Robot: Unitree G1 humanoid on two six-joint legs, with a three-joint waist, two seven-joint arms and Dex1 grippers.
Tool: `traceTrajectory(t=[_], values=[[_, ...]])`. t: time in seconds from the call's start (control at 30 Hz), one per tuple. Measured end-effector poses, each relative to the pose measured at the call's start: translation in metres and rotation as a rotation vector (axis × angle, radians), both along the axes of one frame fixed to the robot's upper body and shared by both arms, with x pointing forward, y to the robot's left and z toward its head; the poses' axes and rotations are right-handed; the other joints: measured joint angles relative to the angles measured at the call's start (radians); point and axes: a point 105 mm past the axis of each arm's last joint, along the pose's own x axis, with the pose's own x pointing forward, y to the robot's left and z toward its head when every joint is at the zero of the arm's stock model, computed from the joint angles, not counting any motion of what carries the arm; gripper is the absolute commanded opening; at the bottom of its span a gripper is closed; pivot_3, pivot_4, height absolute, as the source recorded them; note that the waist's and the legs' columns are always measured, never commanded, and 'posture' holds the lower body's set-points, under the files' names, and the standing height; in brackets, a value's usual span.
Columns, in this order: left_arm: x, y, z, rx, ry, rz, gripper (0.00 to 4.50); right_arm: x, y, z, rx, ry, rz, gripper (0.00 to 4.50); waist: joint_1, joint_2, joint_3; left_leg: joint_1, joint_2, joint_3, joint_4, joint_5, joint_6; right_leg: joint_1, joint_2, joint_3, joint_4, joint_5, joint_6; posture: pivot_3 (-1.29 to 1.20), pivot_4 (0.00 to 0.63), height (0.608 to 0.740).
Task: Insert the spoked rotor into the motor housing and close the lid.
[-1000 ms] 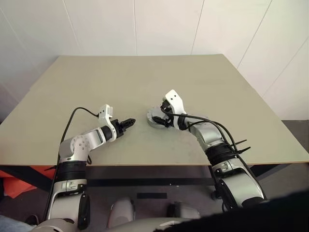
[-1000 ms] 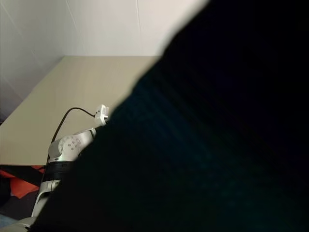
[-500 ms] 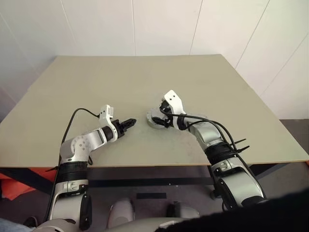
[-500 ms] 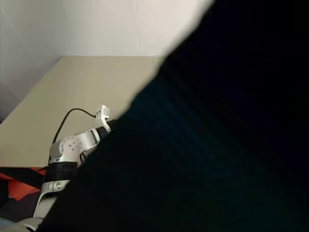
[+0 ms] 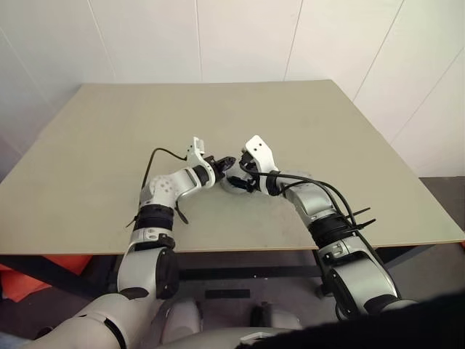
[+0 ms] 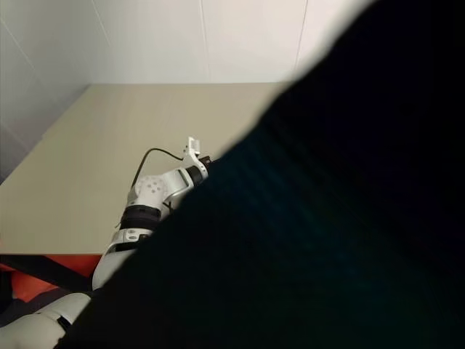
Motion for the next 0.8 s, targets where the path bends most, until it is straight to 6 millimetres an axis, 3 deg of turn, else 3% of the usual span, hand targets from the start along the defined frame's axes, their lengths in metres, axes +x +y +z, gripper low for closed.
traceTrajectory(t=[0.1, 0.37, 0.8], values=[[0.003, -0.014, -0.008, 0.067, 0.023, -0.029, 0.03, 0.0, -0.002, -0.001, 0.006, 0.002, -0.014, 3.12, 0.002, 0.0, 0.0, 0.001, 0.0, 0.0, 0.0, 0.0, 0.0, 0.001, 0.0, 0.0, -0.001, 0.0, 0.0, 0.0, 0.0, 0.74], [0.001, -0.018, -0.011, 0.1, 0.035, -0.076, 0.03, 0.002, -0.006, -0.001, 0.005, 0.006, -0.045, 3.12, 0.009, 0.002, -0.001, 0.005, 0.0, -0.001, -0.004, 0.0, 0.0, 0.008, -0.002, -0.006, -0.013, 0.0, 0.0, 0.0, 0.0, 0.74], [-0.01, 0.014, -0.015, 0.102, 0.043, -0.048, 0.03, 0.0, -0.005, -0.002, 0.003, 0.012, -0.049, 3.12, 0.007, 0.003, -0.002, 0.013, 0.0, -0.001, -0.008, 0.0, 0.0, 0.009, -0.002, -0.009, -0.016, 0.0, 0.0, 0.0, 0.0, 0.74]])
